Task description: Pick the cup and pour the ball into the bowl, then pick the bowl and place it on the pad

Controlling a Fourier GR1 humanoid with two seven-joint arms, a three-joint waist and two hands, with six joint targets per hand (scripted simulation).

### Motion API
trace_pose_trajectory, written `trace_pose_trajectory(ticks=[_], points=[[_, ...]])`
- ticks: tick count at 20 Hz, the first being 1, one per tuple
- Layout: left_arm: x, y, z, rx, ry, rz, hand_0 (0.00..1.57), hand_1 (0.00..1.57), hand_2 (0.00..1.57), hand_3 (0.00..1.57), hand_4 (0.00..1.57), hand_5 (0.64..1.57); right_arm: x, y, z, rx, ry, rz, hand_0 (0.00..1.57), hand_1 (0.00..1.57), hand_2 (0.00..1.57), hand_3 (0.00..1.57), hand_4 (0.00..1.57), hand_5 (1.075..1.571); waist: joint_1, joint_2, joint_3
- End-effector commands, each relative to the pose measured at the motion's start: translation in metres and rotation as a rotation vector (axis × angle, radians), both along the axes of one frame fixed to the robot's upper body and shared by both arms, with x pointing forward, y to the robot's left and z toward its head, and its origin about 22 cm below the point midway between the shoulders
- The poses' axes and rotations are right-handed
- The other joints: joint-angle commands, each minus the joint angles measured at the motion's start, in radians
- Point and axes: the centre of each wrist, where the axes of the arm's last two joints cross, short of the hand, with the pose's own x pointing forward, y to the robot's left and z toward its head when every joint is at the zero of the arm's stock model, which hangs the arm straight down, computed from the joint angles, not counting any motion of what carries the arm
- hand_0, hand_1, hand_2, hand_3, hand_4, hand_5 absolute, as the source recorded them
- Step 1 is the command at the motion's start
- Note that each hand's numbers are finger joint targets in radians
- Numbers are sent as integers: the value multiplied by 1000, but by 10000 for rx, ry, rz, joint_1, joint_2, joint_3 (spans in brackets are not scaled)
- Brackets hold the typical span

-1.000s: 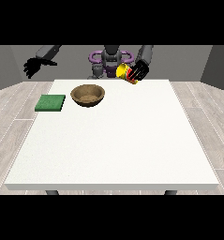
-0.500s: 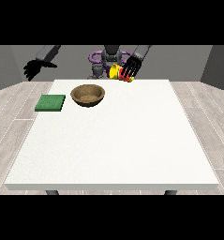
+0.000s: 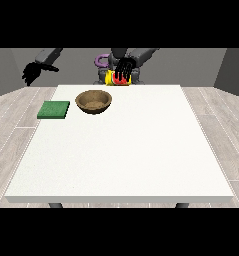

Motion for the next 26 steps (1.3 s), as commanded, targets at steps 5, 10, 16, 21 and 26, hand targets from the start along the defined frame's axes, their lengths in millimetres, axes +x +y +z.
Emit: trace_pose_trajectory(ticks=[5, 10, 16, 21, 26], points=[[-23, -30, 3, 1984, -925, -429, 303, 303, 1571, 1571, 902, 1570, 32, 29, 8, -74, -198, 69, 0, 0, 0, 223, 0, 1533, -66, 253, -4], [-16, -36, 10, 3478, -1320, -746, 0, 0, 1571, 1571, 913, 1547, 46, 41, 16, 260, -739, 536, 0, 0, 0, 252, 0, 1525, -401, 801, -3], [-13, -47, 21, 5545, -1095, -1107, 0, 0, 1571, 1571, 1246, 1395, 46, 35, 21, 286, -311, 680, 0, 0, 0, 161, 0, 1516, -657, 477, -1], [-21, -59, 21, 7911, -1866, -1545, 970, 970, 1571, 1571, 1214, 1419, 27, 40, -11, 297, 587, 494, 0, 0, 0, 117, 0, 1518, -319, -236, 2], [-7, -61, 48, 8017, -1996, -818, 1557, 1557, 1571, 1571, 1191, 1467, 34, 39, 2, 303, 124, 820, 0, 0, 0, 172, 0, 1516, -749, 0, -6]])
